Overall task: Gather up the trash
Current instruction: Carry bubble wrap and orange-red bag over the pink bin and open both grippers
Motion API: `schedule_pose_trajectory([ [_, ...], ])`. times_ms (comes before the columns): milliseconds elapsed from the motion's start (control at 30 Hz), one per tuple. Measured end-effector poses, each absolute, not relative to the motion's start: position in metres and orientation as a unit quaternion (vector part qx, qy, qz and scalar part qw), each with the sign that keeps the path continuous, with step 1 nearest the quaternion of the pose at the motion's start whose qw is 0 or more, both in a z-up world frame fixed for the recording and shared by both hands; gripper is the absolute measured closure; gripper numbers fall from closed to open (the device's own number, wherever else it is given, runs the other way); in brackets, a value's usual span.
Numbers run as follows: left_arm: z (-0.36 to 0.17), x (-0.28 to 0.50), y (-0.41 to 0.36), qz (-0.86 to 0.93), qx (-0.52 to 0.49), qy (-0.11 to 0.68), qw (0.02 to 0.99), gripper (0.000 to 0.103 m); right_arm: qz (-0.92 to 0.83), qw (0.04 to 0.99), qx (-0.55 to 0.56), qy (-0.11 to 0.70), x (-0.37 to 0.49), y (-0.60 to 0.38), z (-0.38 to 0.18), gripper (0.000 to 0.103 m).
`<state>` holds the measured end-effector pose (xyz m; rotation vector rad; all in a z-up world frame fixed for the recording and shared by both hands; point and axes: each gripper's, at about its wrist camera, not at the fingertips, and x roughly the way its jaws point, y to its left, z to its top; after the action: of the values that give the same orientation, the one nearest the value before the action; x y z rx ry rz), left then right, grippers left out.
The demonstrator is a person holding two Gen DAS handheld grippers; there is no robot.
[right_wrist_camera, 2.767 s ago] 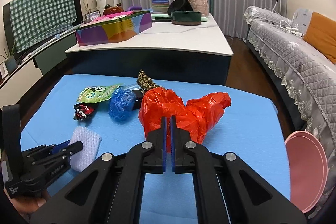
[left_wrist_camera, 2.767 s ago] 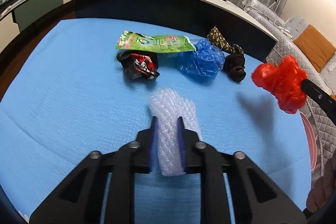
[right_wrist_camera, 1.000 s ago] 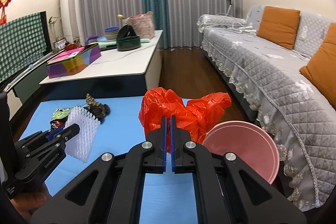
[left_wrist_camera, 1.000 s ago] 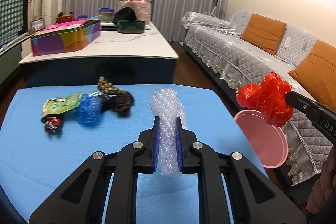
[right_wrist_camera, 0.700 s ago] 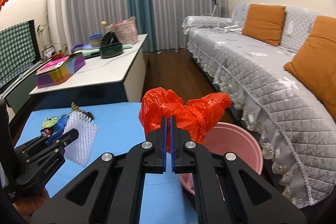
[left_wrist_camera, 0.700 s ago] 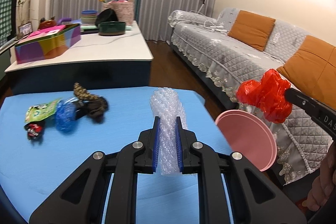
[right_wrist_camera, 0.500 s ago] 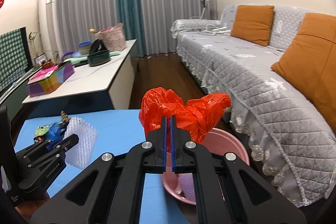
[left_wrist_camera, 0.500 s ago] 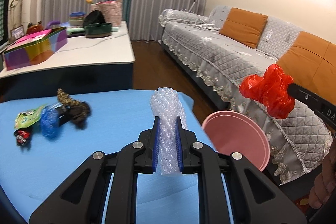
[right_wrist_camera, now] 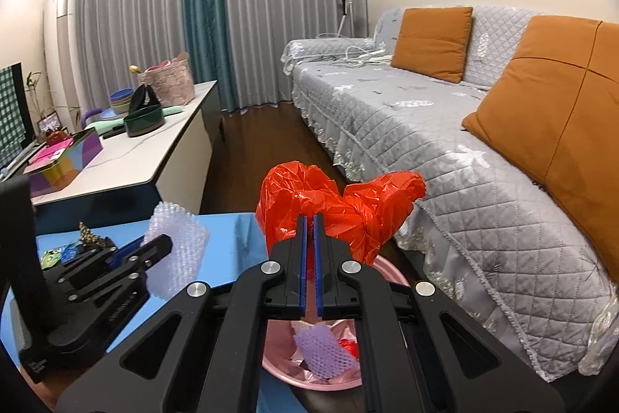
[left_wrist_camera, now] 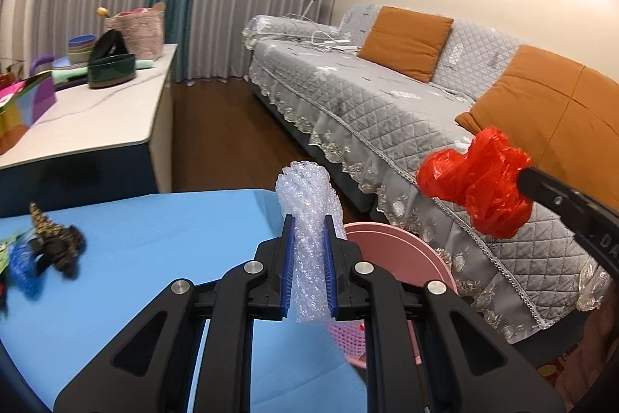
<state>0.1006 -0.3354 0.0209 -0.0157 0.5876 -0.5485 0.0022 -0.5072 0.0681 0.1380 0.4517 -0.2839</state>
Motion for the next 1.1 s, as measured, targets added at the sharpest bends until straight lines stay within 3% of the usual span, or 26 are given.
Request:
schedule_pose_trajectory([
  [667,-0.022,0.135,-0.388,-0.305,0.016,0.325,0.895,0.088,-0.166,0.944,0.107,0.264,0.032,-0.542,0.035,0.099],
  [767,-0.025,0.139,-0.394,-0.318,0.021,0.334,0.887,0.086,-0.167,0.943,0.114,0.264,0.034,-0.543,0.035,0.095],
  [800,-0.026,0.14,-0.396,-0.321,0.024,0.338,0.884,0.083,-0.17,0.942,0.113,0.265,0.035,-0.543,0.034,0.088],
  [833,-0.028,0.14,-0.398,-0.322,0.029,0.342,0.882,0.07,-0.171,0.941,0.114,0.268,0.035,-0.543,0.034,0.082],
  [867,-0.028,0.14,-0.398,-0.315,0.035,0.343,0.884,0.055,-0.175,0.94,0.116,0.269,0.035,-0.544,0.033,0.066],
  [900,-0.029,0.139,-0.397,-0.31,0.035,0.341,0.887,0.052,-0.184,0.938,0.117,0.269,0.035,-0.545,0.033,0.052],
  [1100,-0.028,0.135,-0.384,-0.305,0.028,0.342,0.888,0.052,-0.2,0.936,0.146,0.251,0.027,-0.553,0.038,0.049],
])
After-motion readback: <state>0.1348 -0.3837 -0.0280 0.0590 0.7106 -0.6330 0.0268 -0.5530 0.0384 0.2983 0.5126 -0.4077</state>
